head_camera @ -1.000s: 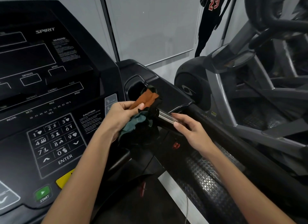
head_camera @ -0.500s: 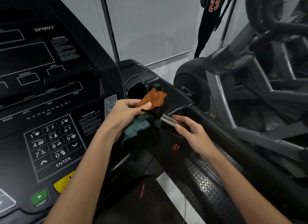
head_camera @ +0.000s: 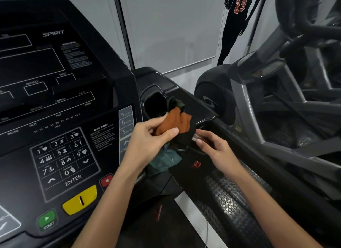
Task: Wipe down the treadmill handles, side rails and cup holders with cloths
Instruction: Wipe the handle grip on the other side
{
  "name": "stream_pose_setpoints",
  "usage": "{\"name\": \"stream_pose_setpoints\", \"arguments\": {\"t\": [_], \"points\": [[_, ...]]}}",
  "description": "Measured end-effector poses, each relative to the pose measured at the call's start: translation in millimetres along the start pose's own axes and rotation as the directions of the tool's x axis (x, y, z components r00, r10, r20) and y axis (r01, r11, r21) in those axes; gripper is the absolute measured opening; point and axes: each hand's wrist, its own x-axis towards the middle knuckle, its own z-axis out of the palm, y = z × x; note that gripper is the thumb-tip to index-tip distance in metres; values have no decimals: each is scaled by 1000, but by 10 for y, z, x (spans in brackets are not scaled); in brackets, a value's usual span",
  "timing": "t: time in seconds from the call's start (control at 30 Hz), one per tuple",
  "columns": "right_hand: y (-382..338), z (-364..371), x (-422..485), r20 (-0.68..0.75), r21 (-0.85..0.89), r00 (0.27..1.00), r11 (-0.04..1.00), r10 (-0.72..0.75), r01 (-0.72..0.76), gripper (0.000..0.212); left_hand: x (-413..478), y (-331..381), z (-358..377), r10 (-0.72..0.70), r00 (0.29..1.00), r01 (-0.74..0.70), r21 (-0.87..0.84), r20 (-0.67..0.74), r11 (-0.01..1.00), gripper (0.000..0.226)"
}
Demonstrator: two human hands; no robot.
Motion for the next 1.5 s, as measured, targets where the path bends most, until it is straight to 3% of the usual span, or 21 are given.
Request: {"name": "stream_pose_setpoints", "arguments": {"t": [0.1,0.2,0.3,0.4,0.47,0.53,0.63,0.73,0.8,0.97,1.2,1.4,1.5], "points": [[1,-2,-11,-4,7,1000,1000,13,-13,24,53,25,46,85,996,-87,225,17,971,34],[5,7,-15,1,6,1000,1000,0,0,25,-115,-134,166,310,944,-203,540,-115,817,44],[-2,15,-21,1,8,1000,1000,-14,14,26,-269,-382,220,521,827,-320,585,-212,745,42],[-3,18,-19,0,9,1000,1000,-18,18,27,-231,-459,160,589,768,-365,582,-254,727,35],[8,22,-15,-7,3,1000,1000,-18,18,25,-179,-350,167,567,794,-359,585,-219,728,31],[9,28,-16,-12,-4,1000,1000,-25,25,25,-88,-158,184,479,863,-297,607,-160,737,29],[-2,18,-19,-3,-18,1000,999,-28,28,25,142,83,157,223,972,-137,606,-69,783,19],[-9,-4,-22,17,-9,1000,1000,-15,15,26,350,95,95,-7,1000,7,507,-1,862,38],[-5,-8,-22,18,-4,1000,1000,-14,14,26,400,-4,55,-79,996,87,408,-35,909,43],[4,-12,-18,21,28,1000,1000,2,-3,26,327,-176,6,-40,995,69,370,-87,927,31],[-3,-61,-1,50,52,999,998,17,-20,29,-30,-296,162,-97,938,144,122,-333,982,26],[-119,-107,-41,68,197,998,980,18,-31,38,-371,-256,560,17,826,-39,-27,-563,999,20],[-126,-157,-170,99,287,995,956,27,-55,40,-506,-284,920,28,858,-98,-109,-513,989,15]]}}
